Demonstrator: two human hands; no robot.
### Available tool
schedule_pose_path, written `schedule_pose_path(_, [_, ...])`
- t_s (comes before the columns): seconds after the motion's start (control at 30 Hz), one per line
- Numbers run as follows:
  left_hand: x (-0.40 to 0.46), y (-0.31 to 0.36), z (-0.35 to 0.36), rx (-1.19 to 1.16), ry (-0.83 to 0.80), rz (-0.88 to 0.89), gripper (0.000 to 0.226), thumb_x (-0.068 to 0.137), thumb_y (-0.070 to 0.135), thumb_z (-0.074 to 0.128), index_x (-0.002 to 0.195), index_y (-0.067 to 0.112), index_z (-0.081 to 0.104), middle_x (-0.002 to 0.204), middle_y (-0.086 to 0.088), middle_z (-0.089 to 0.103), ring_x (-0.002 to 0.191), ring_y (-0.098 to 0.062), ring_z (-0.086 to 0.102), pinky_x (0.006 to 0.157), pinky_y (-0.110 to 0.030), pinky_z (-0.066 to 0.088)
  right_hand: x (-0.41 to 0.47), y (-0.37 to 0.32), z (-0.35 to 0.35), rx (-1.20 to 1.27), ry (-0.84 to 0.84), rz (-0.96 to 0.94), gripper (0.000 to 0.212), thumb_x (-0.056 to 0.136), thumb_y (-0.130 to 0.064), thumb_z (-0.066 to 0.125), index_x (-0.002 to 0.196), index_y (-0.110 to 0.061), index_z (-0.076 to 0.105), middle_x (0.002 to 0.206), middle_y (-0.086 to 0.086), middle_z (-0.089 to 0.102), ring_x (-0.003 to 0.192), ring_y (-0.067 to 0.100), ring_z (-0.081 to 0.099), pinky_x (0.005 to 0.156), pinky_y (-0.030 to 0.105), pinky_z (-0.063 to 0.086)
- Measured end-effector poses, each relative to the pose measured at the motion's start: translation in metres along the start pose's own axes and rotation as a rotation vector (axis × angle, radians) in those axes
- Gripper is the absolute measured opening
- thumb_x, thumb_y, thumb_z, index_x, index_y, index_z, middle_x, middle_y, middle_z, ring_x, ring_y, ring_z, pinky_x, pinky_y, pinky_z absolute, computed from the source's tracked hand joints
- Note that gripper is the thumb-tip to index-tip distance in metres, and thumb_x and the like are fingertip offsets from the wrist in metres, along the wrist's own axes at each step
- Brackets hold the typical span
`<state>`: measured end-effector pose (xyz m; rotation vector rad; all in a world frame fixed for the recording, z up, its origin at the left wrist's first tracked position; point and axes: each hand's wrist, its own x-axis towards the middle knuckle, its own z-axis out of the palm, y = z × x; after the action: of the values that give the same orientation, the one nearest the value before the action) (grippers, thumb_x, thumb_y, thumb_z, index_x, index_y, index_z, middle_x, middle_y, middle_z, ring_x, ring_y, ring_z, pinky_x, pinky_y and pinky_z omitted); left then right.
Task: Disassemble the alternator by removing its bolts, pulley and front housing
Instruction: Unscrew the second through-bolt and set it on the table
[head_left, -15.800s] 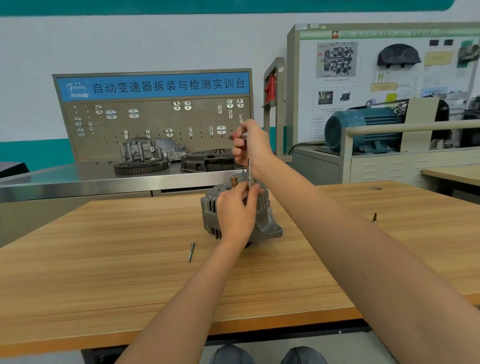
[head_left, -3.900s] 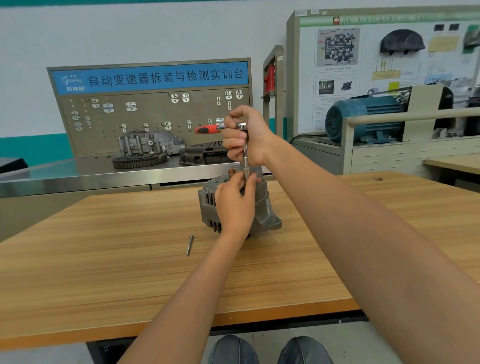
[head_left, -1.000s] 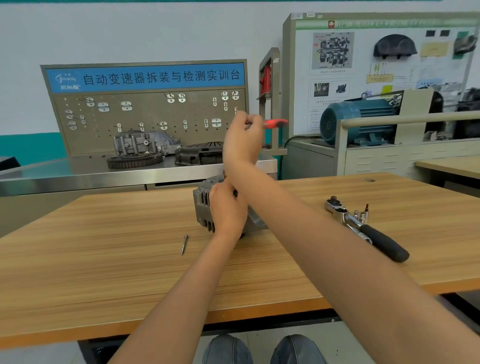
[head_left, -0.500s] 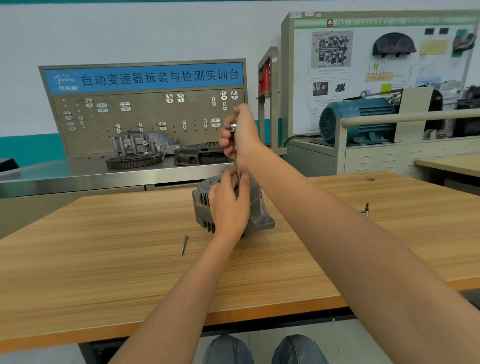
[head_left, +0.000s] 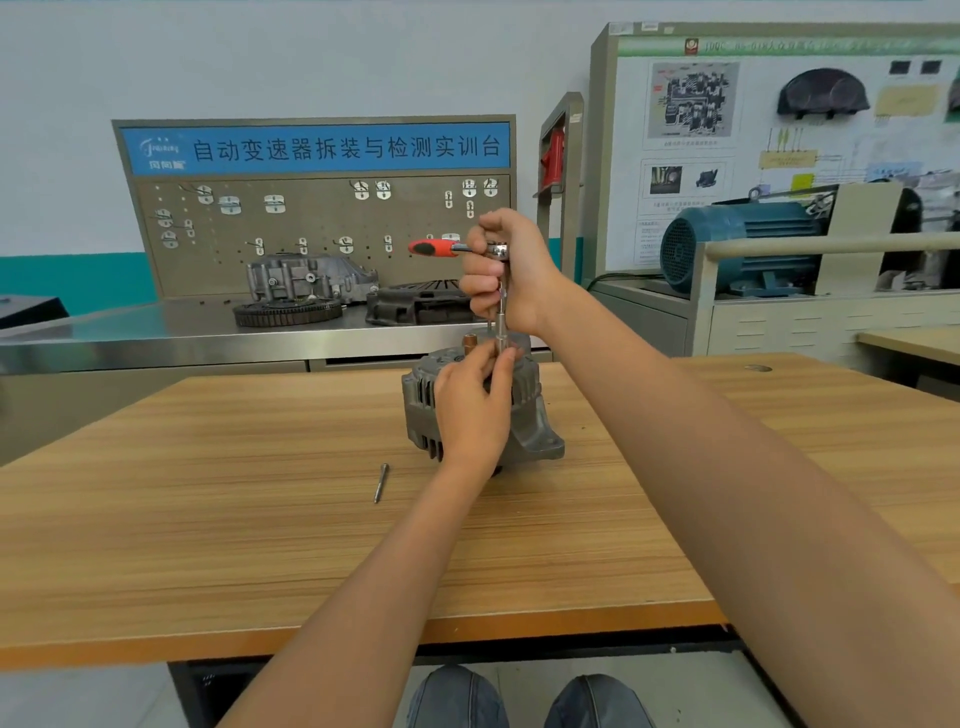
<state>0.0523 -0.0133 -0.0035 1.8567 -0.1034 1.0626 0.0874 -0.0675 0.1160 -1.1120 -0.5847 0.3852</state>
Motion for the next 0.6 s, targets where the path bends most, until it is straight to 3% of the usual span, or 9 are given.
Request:
schedule_pose_path(0.1, [-0.001,0.003,-0.001,0.030,-0.001,0.007,0.025,0.098,0.026,0.047,0.096,0.010,0.067,0.069,-0.010,0.059,0.089,-0.046,0.054,0.077,-0.047,0.043,-0.002,0.001,0.007,-0.018,0.113,-0.058,0.037,0.095,-0.028,0.031,0.060,-0.017,0.038,0.039,-0.007,0.031,0.034,0.008,0.028,0.038,0.015,0.017])
schedule_pose_path(0.23, [-0.001,0.003,-0.001,0.017,0.023,-0.025,0.019,0.096,0.021,0.050,0.098,0.011,0.066,0.084,-0.005,0.067,0.092,-0.035,0.057,0.080,-0.048,0.046,-0.003,0.014,0.021,-0.130,0.473,-0.264,0.034,0.097,-0.024,0.032,0.065,-0.017,0.039,0.050,-0.005,0.034,0.043,0.010,0.029,0.040,0.021,0.024])
schedule_pose_path(0.33, [-0.001,0.002,0.002,0.005,0.058,-0.096,0.022,0.092,0.010,0.053,0.072,0.020,0.055,0.070,0.000,0.059,0.085,-0.029,0.054,0.068,-0.040,0.043,-0.006,0.030,0.023,-0.412,0.765,-0.440,0.018,0.098,-0.029,0.033,0.086,-0.018,0.040,0.063,-0.007,0.044,0.052,0.009,0.040,0.048,0.025,0.028])
schedule_pose_path(0.47, [-0.001,0.002,0.003,0.009,0.052,-0.122,0.036,0.090,0.006,0.053,0.064,0.028,0.042,0.061,0.007,0.046,0.077,-0.025,0.046,0.065,-0.033,0.032,-0.002,0.033,0.022,-0.372,0.763,-0.473,0.011,0.099,-0.029,0.033,0.095,-0.019,0.033,0.070,-0.005,0.048,0.057,0.010,0.045,0.049,0.027,0.033])
schedule_pose_path(0.6, [-0.002,0.003,0.001,0.017,0.042,-0.053,0.022,0.093,0.014,0.050,0.073,0.021,0.050,0.071,-0.004,0.059,0.086,-0.031,0.055,0.071,-0.043,0.043,-0.002,0.022,0.025,-0.246,0.694,-0.359,0.015,0.097,-0.022,0.035,0.083,-0.017,0.034,0.064,-0.004,0.040,0.052,0.010,0.036,0.048,0.026,0.029])
